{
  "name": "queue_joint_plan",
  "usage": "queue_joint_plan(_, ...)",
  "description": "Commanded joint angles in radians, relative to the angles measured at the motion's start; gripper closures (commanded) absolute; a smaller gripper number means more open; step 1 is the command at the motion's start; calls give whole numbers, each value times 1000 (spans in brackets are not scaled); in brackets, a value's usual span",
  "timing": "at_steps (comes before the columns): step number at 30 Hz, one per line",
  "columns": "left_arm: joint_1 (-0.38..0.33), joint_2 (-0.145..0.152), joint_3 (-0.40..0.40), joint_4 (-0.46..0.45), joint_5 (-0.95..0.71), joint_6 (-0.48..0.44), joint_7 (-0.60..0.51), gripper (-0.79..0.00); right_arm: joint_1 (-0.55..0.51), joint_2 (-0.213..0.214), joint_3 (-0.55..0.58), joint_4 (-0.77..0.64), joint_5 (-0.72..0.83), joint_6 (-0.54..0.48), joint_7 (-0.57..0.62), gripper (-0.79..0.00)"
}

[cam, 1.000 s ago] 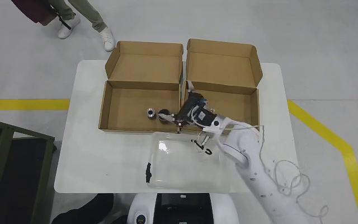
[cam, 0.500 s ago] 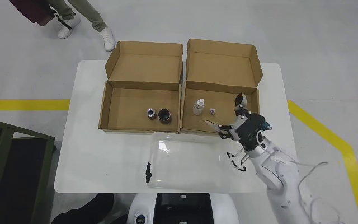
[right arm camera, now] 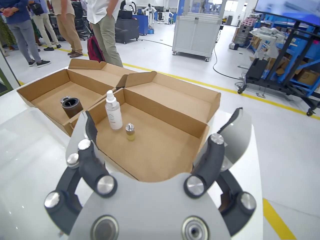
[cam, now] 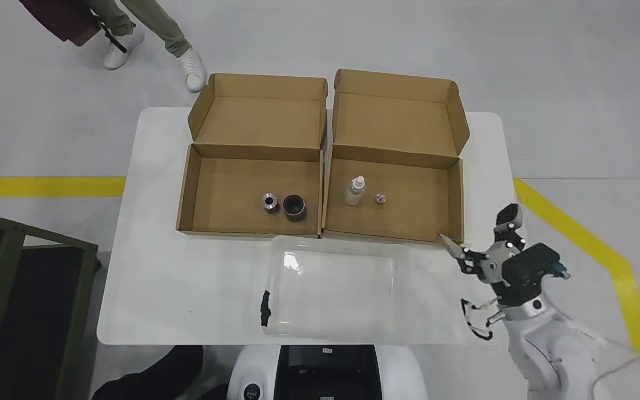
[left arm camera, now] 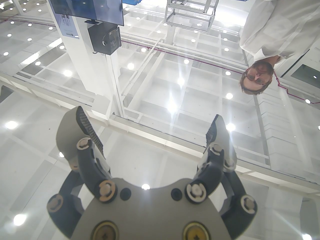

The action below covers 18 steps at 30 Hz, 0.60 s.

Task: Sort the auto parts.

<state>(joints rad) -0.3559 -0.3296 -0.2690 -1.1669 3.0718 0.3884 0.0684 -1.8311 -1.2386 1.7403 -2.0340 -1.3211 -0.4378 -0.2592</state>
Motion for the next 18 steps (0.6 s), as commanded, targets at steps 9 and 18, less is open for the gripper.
queue_joint_plan(9, 0, 0, 0, 0, 0, 0, 0, -785, -111, 1, 78, 39, 6, 2, -108, -785)
queue_joint_plan(18, 0, 0, 0, 0, 0, 0, 0, -785, -118, 0, 85, 55, 21, 14, -131, -784)
